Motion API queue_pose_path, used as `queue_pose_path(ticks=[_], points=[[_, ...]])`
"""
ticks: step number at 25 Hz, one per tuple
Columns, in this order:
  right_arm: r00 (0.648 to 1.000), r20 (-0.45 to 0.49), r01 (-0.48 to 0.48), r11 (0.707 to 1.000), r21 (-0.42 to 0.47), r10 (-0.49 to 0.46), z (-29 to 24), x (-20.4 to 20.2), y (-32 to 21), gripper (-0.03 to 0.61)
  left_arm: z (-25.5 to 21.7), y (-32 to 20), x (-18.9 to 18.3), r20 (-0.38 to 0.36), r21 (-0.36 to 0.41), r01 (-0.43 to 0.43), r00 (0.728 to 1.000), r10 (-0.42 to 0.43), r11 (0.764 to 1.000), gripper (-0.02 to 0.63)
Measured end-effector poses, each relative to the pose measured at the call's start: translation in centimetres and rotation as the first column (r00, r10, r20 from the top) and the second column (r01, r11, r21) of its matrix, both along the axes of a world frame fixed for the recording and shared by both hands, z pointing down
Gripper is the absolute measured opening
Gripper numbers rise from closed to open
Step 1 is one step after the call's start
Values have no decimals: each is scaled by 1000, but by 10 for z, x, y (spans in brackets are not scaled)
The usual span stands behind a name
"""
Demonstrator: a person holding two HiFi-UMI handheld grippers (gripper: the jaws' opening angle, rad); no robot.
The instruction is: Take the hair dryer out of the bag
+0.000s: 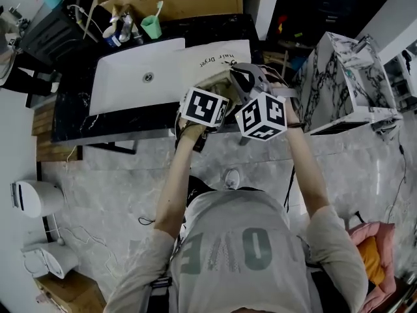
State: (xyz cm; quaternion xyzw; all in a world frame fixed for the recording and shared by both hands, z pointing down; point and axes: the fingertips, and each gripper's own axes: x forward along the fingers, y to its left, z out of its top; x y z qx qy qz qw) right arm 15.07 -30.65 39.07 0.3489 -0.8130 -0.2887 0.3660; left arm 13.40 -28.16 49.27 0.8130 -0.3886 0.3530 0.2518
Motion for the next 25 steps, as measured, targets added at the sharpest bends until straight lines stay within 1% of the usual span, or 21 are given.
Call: queue_pose_path(ticks=[3, 6, 10, 11, 12, 13, 14, 15, 16, 17, 18, 20, 21, 22, 24, 25], points=[[1000, 19, 24, 1000, 14, -25, -6, -8, 12, 43, -1, 2, -4, -32, 4, 27, 999, -27, 1000, 275], [998, 14, 56, 998, 41, -56, -12, -19, 24, 43, -6, 1, -11, -87, -16, 63, 994, -64, 998, 276], [997, 8, 76, 996, 44, -76, -12, -25, 31, 43, -13, -1, -24, -90, -24, 96, 991, -98, 995, 276], [997, 11, 82, 996, 42, -82, -12, -27, 33, 43, -15, 0, -25, -102, -31, 103, 989, -105, 994, 276], [996, 15, 89, 995, 41, -90, -12, -29, 35, 43, -16, 1, -25, -130, -46, 108, 985, -114, 993, 276], [995, 19, 96, 995, 40, -97, -12, -31, 37, 43, -19, 2, -22, -182, -70, 114, 975, -125, 991, 276], [994, 22, 103, 994, 40, -104, -12, -33, 38, 43, -21, 4, -18, -251, -104, 118, 958, -141, 988, 276], [994, 24, 106, 994, 39, -107, -13, -35, 39, 43, -23, 6, -14, -321, -142, 121, 933, -161, 982, 276], [994, 24, 107, 994, 38, -108, -12, -36, 39, 43, -23, 8, -10, -377, -175, 123, 908, -182, 977, 276], [994, 22, 105, 994, 36, -106, -11, -36, 39, 43, -23, 10, -8, -412, -199, 123, 889, -197, 972, 276], [995, 16, 102, 994, 36, -103, -10, -36, 38, 43, -21, 12, -6, -432, -216, 122, 878, -207, 969, 276], [996, -6, 90, 995, 38, -90, -6, -32, 35, 43, -16, 17, -4, -449, -239, 118, 867, -217, 964, 276], [997, -18, 81, 996, 39, -81, -3, -29, 34, 43, -13, 19, -4, -444, -241, 119, 869, -218, 963, 276], [997, -28, 72, 997, 37, -71, 0, -27, 32, 43, -10, 22, -6, -422, -233, 124, 880, -215, 964, 276], [998, -37, 52, 998, 28, -51, 5, -20, 29, 43, -4, 28, -9, -355, -203, 130, 914, -197, 970, 276], [998, -39, 43, 999, 22, -42, 7, -17, 28, 43, -2, 30, -10, -330, -191, 129, 925, -187, 973, 276]])
